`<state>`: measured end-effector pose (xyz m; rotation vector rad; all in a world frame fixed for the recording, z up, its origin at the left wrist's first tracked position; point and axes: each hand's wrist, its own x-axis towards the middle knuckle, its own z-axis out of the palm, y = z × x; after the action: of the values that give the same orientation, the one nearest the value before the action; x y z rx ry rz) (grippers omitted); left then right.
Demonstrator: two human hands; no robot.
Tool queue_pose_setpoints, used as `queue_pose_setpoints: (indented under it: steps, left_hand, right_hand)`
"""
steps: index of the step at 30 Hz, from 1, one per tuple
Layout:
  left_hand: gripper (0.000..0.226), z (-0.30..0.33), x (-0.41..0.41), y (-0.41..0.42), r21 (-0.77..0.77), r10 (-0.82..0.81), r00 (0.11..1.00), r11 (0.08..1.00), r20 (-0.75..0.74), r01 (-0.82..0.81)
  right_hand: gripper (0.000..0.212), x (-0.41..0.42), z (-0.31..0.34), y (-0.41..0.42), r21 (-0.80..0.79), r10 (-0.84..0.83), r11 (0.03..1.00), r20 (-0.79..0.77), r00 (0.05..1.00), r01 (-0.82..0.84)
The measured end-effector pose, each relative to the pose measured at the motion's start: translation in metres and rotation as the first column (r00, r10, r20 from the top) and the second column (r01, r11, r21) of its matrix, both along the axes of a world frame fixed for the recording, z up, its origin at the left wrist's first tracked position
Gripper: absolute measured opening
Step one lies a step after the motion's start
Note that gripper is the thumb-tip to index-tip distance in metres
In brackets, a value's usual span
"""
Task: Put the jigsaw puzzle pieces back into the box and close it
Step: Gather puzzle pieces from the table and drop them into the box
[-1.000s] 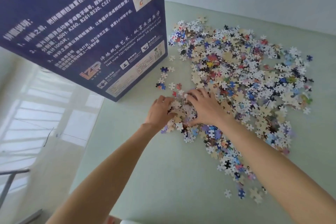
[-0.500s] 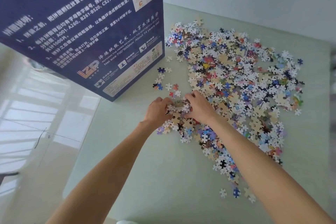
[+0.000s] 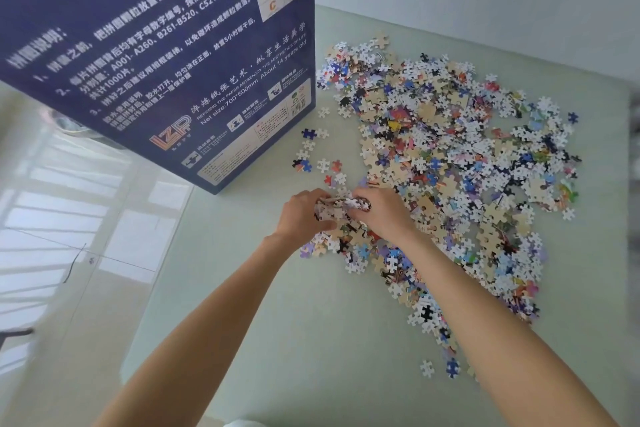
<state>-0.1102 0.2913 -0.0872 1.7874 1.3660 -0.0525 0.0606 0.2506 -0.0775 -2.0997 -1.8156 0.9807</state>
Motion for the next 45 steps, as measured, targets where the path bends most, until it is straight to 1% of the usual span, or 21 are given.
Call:
queue_pose_setpoints:
  steps: [2,5,8,10,12,14,17,20,23,25,27,29,30,31,32,35,36,38,40,43,45]
  left_hand:
    - [0.040,-0.003,0.005,-0.003,0.041,0.034,0.999,0.999,-0.016,-0.033]
    - [0.027,-0.004,0.005,-0.004,0.039,0.119,0.993,0.992,0.013,-0.120]
    - [0.021,0.002,0.000,-0.004,0.055,0.172,0.983,0.983,0.063,-0.175]
    - [0.022,0.011,-0.003,-0.003,0.067,0.199,0.976,0.976,0.088,-0.205]
    - [0.024,0.027,-0.007,-0.004,0.102,0.198,0.974,0.973,0.112,-0.209]
    - [0.025,0.053,-0.010,-0.004,0.155,0.166,0.972,0.969,0.169,-0.193]
    - [0.023,0.109,-0.017,-0.005,0.312,0.059,0.950,0.937,0.308,-0.159]
    - [0.023,0.181,-0.027,0.008,0.534,-0.081,0.917,0.831,0.390,-0.154]
    - [0.023,0.248,-0.039,0.029,0.714,-0.152,0.901,0.667,0.407,-0.211]
    - [0.023,0.285,-0.050,0.043,0.790,-0.146,0.904,0.554,0.403,-0.263]
    - [0.022,0.311,-0.061,0.057,0.853,-0.109,0.925,0.438,0.364,-0.285]
    - [0.020,0.327,-0.072,0.073,0.889,-0.073,0.942,0.361,0.327,-0.281]
    - [0.020,0.332,-0.076,0.080,0.893,-0.046,0.949,0.356,0.311,-0.275]
    - [0.019,0.336,-0.080,0.086,0.890,-0.009,0.959,0.374,0.283,-0.259]
    - [0.019,0.337,-0.082,0.091,0.884,0.039,0.972,0.408,0.233,-0.229]
    - [0.017,0.331,-0.086,0.099,0.844,0.157,0.987,0.528,0.009,-0.092]
    - [0.018,0.330,-0.088,0.101,0.834,0.177,0.984,0.547,-0.023,-0.079]
    - [0.020,0.326,-0.089,0.102,0.803,0.189,0.981,0.591,-0.041,-0.080]
    - [0.021,0.323,-0.094,0.107,0.776,0.210,0.977,0.623,-0.047,-0.096]
    - [0.025,0.322,-0.101,0.113,0.743,0.204,0.978,0.659,-0.032,-0.113]
    - [0.024,0.322,-0.104,0.113,0.729,0.180,0.983,0.675,-0.014,-0.113]
  right_hand:
    - [0.038,0.001,-0.001,-0.003,0.009,-0.026,1.000,-0.002,1.000,0.026]
    - [0.039,0.007,0.005,-0.010,0.014,-0.085,0.996,0.000,0.996,0.085]
    - [0.039,0.014,0.016,-0.019,0.036,-0.117,0.993,0.021,0.993,0.116]
    - [0.040,0.016,0.024,-0.023,0.035,-0.142,0.989,0.021,0.990,0.141]
    - [0.042,0.017,0.036,-0.027,0.043,-0.170,0.984,-0.010,0.985,0.171]
    - [0.042,0.020,0.050,-0.027,0.061,-0.187,0.980,-0.034,0.982,0.189]
    - [0.046,0.023,0.077,-0.027,0.098,-0.176,0.979,-0.051,0.983,0.180]
    - [0.044,0.023,0.113,-0.019,0.164,-0.173,0.968,-0.100,0.980,0.188]
    - [0.041,0.017,0.153,-0.002,0.235,-0.165,0.947,-0.234,0.958,0.220]
    - [0.036,0.008,0.185,0.012,0.311,-0.113,0.926,-0.308,0.945,0.212]
    - [0.025,-0.001,0.216,0.027,0.396,-0.042,0.898,-0.355,0.934,0.191]
    - [0.021,-0.009,0.242,0.044,0.458,0.037,0.872,-0.416,0.909,0.174]
    - [0.018,-0.012,0.253,0.052,0.487,0.074,0.858,-0.429,0.900,0.162]
    - [0.015,-0.014,0.263,0.062,0.515,0.106,0.845,-0.425,0.899,0.143]
    - [0.016,-0.017,0.270,0.072,0.545,0.133,0.830,-0.402,0.906,0.120]
    - [0.024,-0.024,0.290,0.104,0.630,0.191,0.775,-0.316,0.929,0.055]
    - [0.025,-0.028,0.299,0.116,0.660,0.213,0.751,-0.279,0.937,0.026]
    - [0.025,-0.035,0.309,0.135,0.707,0.248,0.705,-0.181,0.952,-0.049]
    - [0.023,-0.045,0.318,0.156,0.725,0.307,0.664,-0.039,0.951,-0.184]
    - [0.023,-0.062,0.326,0.182,0.675,0.402,0.633,0.132,0.906,-0.380]
    - [0.023,-0.071,0.329,0.194,0.611,0.459,0.626,0.213,0.862,-0.484]
